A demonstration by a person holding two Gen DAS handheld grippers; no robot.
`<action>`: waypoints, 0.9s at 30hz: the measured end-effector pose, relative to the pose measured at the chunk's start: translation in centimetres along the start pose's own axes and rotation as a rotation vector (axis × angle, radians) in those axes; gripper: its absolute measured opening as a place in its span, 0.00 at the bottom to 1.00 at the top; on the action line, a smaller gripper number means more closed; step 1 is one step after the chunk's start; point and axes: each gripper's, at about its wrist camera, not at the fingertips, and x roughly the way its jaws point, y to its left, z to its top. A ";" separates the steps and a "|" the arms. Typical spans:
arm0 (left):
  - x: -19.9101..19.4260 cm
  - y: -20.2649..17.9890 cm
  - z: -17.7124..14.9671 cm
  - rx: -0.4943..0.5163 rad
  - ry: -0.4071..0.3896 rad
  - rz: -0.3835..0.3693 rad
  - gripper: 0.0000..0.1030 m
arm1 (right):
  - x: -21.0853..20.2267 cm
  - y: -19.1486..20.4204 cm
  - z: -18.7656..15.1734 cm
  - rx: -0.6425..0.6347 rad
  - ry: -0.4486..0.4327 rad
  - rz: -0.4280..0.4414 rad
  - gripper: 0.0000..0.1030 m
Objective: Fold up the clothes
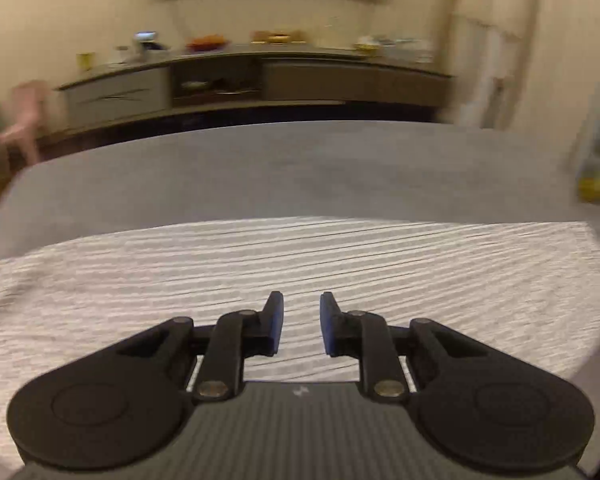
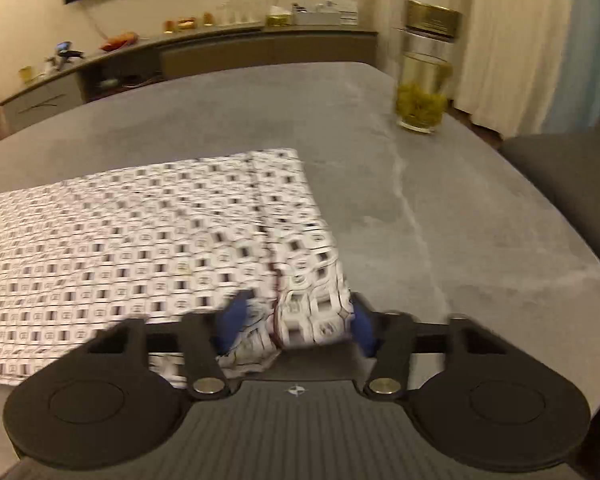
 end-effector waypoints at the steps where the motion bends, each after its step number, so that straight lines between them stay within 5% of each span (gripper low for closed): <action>1: 0.6 -2.5 0.9 0.007 0.001 -0.061 0.19 | -0.1 0.4 -0.1 -0.022 -0.003 0.006 0.18; 7: 6.0 -18.8 5.9 0.140 0.051 -0.370 0.33 | -2.5 5.8 -1.8 -0.381 -0.190 -0.132 0.11; 11: 11.7 -29.1 6.9 0.277 0.144 -0.374 0.40 | -3.2 9.3 -4.1 -0.620 -0.286 -0.184 0.11; 15: 16.9 -35.1 6.0 0.390 0.214 -0.297 0.41 | -3.5 10.3 -4.8 -0.693 -0.320 -0.164 0.11; 18: 18.6 -34.4 5.5 0.403 0.210 -0.207 0.06 | -3.6 10.1 -5.0 -0.705 -0.326 -0.123 0.11; 21: 17.4 -30.3 5.5 0.302 0.160 -0.209 0.04 | -3.9 9.4 -4.7 -0.680 -0.337 -0.072 0.11; 23: 15.0 -25.5 5.5 0.166 0.110 -0.234 0.04 | -5.1 8.6 -3.9 -0.606 -0.354 0.042 0.14; 25: 14.2 -21.0 4.5 0.064 0.108 -0.219 0.05 | -6.2 7.5 -2.9 -0.498 -0.349 0.199 0.39; 26: 14.0 -18.8 4.0 0.018 0.111 -0.208 0.05 | -6.7 7.0 -2.4 -0.439 -0.341 0.282 0.59; 27: 14.3 -16.8 3.3 -0.026 0.124 -0.192 0.05 | -7.2 6.4 -1.9 -0.379 -0.333 0.363 0.61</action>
